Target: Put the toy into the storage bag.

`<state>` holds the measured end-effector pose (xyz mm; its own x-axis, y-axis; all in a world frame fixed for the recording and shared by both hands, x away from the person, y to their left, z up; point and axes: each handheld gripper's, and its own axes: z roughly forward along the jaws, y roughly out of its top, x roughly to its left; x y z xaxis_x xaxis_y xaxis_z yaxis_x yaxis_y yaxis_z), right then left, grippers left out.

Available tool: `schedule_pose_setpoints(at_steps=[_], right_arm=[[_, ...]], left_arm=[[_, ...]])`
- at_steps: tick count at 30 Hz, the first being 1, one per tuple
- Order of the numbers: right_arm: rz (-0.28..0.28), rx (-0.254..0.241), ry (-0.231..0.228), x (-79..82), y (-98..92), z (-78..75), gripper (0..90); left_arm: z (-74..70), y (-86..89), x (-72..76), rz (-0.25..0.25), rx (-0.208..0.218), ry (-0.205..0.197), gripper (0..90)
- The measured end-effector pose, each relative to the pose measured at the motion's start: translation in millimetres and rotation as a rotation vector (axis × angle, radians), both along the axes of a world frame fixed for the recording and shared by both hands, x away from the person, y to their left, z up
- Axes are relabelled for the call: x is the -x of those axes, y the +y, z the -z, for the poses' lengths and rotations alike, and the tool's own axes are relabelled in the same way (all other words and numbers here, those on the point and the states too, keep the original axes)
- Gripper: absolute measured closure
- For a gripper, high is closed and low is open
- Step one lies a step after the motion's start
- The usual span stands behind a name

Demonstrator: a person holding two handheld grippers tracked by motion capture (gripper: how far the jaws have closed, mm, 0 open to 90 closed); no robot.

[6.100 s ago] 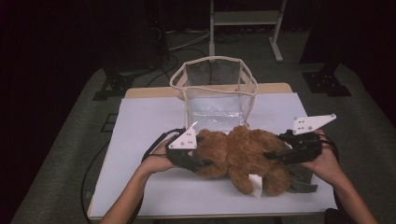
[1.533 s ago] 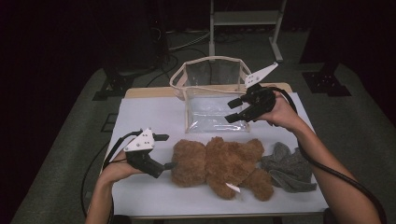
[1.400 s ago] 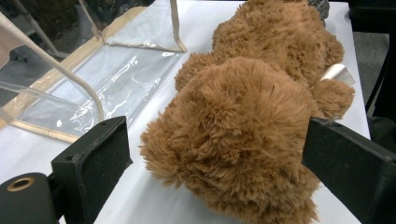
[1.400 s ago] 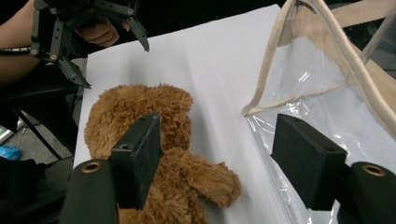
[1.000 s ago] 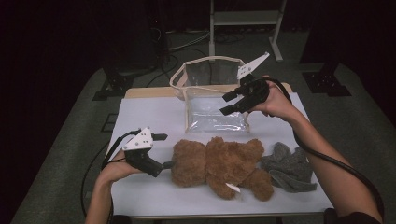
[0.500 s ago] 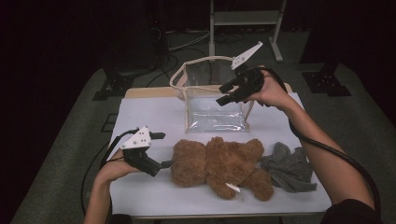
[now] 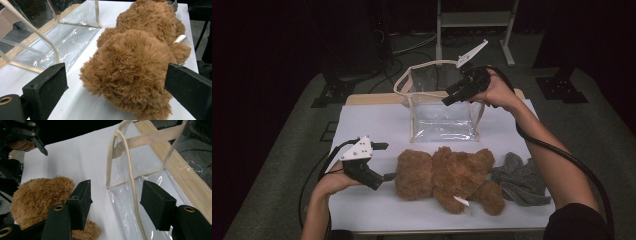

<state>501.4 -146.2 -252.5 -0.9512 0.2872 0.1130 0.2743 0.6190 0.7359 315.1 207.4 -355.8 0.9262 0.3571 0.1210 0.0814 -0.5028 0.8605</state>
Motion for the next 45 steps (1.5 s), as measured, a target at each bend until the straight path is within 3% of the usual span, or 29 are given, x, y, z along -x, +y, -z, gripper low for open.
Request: schedule_pose_setpoints(at_steps=[9, 25, 35, 45], right_arm=[[0.021, 0.017, 0.040, -11.7, 2.1, 15.7, 48.2], [0.050, 0.082, 0.026, -10.2, 7.6, 23.9, 84.9], [0.039, 0.086, 0.028, 2.3, 8.0, 24.5, 86.9], [0.002, 0.074, 0.023, 31.6, 7.6, 25.0, 86.9]], left_arm=[[-0.1, 1.2, -0.1, -0.002, 0.002, 0.001, 3.8], [-0.6, 2.4, 0.8, -0.001, 0.002, -0.002, 3.8], [-1.5, 4.7, 1.8, -0.003, 0.009, -0.002, 3.7], [-1.8, 3.7, 3.7, 0.000, 0.008, -0.006, 3.7]])
